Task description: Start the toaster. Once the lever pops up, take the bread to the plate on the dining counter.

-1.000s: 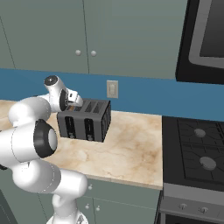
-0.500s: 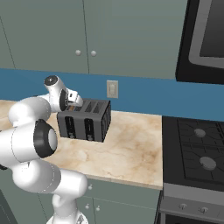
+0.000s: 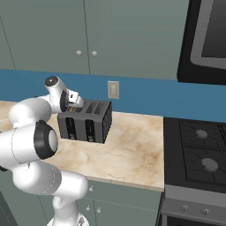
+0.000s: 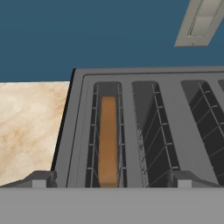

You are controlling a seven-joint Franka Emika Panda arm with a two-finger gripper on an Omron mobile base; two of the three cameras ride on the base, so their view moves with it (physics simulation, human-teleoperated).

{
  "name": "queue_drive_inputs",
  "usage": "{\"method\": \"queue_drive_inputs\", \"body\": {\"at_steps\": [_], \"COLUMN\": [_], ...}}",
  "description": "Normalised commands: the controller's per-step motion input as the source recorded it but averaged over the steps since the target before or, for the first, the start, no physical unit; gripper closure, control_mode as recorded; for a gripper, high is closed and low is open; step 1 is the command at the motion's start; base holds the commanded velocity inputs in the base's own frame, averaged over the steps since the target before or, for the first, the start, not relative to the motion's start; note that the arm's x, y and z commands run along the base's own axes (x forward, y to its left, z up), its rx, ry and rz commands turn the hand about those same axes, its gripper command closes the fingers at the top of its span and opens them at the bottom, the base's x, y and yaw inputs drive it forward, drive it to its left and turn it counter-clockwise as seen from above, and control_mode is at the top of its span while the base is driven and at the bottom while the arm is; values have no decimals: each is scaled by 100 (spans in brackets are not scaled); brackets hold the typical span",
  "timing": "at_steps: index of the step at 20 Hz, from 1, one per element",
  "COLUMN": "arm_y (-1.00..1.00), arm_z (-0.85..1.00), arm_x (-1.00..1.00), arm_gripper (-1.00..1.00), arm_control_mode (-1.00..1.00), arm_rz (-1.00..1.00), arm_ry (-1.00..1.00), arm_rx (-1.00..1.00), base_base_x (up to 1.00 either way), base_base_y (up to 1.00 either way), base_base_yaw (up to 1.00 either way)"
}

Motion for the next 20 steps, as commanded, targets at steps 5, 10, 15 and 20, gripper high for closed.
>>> {"method": "queue_drive_inputs", "body": {"at_steps": [5,10,15,20], "arm_y": [0,0,0,0], "arm_z": [0,0,0,0], "arm_x": [0,0,0,0], "arm_gripper": [-100,-100,-100,-100], "arm_control_mode": [-100,-100,-100,-100], "arm_rz": [0,0,0,0], "arm_ry": [0,0,0,0], "arm_rx": [0,0,0,0], "base_base_x": [0,0,0,0], "base_base_y": [0,0,0,0], "base_base_yaw": [0,0,0,0]}}
